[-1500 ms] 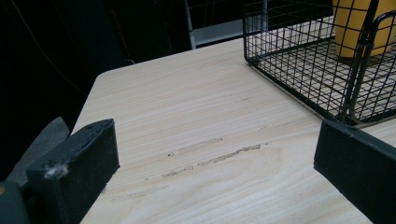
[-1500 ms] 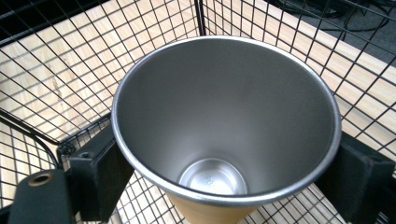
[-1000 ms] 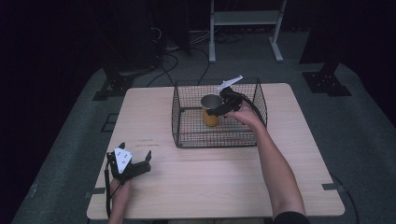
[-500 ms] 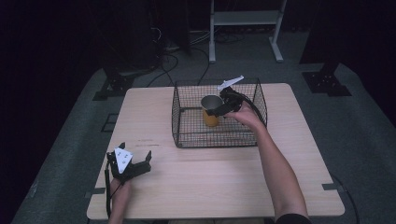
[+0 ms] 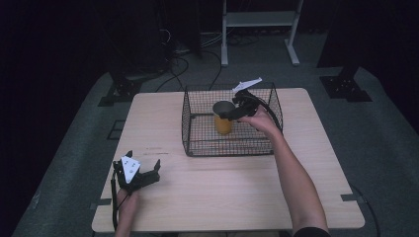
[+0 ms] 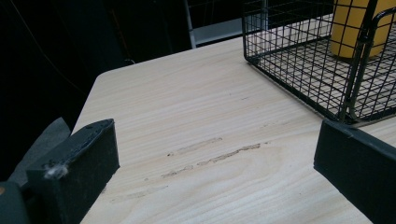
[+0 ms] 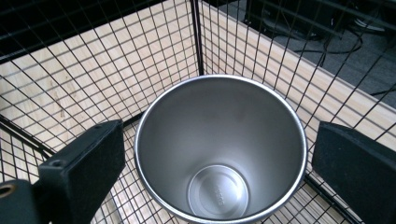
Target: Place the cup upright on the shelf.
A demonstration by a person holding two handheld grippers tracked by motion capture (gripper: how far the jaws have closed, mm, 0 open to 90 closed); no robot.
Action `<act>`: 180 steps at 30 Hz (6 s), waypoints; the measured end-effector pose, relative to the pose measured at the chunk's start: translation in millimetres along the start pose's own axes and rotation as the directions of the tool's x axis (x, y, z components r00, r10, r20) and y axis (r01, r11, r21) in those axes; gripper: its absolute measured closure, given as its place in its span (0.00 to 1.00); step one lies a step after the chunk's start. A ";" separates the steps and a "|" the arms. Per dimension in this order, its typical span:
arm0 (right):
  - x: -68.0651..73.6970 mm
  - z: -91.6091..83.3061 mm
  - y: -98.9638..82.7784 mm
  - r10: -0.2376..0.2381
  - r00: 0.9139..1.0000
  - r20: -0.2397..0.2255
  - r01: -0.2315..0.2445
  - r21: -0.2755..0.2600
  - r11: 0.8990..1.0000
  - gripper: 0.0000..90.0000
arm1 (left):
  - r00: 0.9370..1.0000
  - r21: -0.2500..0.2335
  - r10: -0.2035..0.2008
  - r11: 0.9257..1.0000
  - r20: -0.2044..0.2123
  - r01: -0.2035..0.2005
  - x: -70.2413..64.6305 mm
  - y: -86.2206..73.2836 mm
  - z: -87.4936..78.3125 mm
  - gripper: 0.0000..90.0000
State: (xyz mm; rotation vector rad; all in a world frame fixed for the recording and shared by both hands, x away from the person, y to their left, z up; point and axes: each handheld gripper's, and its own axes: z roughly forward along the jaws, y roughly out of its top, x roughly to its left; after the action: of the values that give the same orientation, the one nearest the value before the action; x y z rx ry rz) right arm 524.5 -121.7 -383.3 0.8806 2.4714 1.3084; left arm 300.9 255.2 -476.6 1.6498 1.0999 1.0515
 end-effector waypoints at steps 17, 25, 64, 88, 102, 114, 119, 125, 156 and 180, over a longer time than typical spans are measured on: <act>6.5 -25.0 10.0 0.003 1.000 -0.007 -0.004 -0.074 0.997 0.02 | 1.000 0.007 0.004 1.000 0.000 -0.004 -0.3 0.4 0.7 0.00; 19.4 -37.9 14.4 -0.018 1.000 -0.016 0.017 -0.072 0.997 0.02 | 1.000 0.000 0.014 1.000 0.000 -0.014 -1.3 -0.1 -0.6 0.00; 51.1 -88.1 -26.5 -0.042 0.996 -0.085 0.034 -0.091 0.995 0.03 | 1.000 0.004 0.013 1.000 -0.005 -0.013 -1.4 0.0 -0.3 0.00; 65.7 -110.1 -59.0 -0.041 0.993 -0.108 0.028 -0.118 0.993 0.03 | 1.000 0.004 0.020 1.000 -0.006 -0.020 -2.1 0.0 -0.3 0.00; 78.1 -117.0 -76.9 -0.062 0.991 -0.120 0.048 -0.120 0.992 0.03 | 1.000 0.002 0.019 1.000 -0.008 -0.019 -2.1 -0.1 -0.3 0.00; 80.0 -114.2 -92.8 -0.048 0.991 -0.124 0.037 -0.087 0.996 0.03 | 1.000 0.002 0.020 1.000 -0.008 -0.020 -2.2 -0.1 -0.3 0.00; 79.7 -116.7 -100.4 -0.042 0.992 -0.120 0.032 -0.081 0.996 0.03 | 1.000 0.003 0.018 1.000 -0.009 -0.018 -2.0 -0.1 -0.3 0.00; 77.8 -120.6 -107.8 -0.024 0.993 -0.117 0.015 -0.083 0.996 0.03 | 1.000 0.004 0.015 1.000 -0.008 -0.015 -1.9 -0.1 -0.4 0.00; 80.0 -129.1 -145.3 0.022 0.996 -0.090 -0.030 -0.086 0.996 0.03 | 1.000 0.004 0.014 1.000 -0.010 -0.014 -2.0 -0.2 -0.4 0.00; 80.3 -140.7 -180.2 0.072 0.996 -0.045 -0.076 -0.100 0.992 0.03 | 1.000 0.008 0.017 1.000 -0.011 -0.017 -2.0 -0.1 0.0 0.00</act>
State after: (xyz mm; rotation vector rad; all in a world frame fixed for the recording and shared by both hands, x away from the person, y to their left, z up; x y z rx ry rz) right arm 324.8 -247.0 -439.4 0.9383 2.3995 1.4764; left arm 300.3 253.3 -477.0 1.6638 1.1004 1.0693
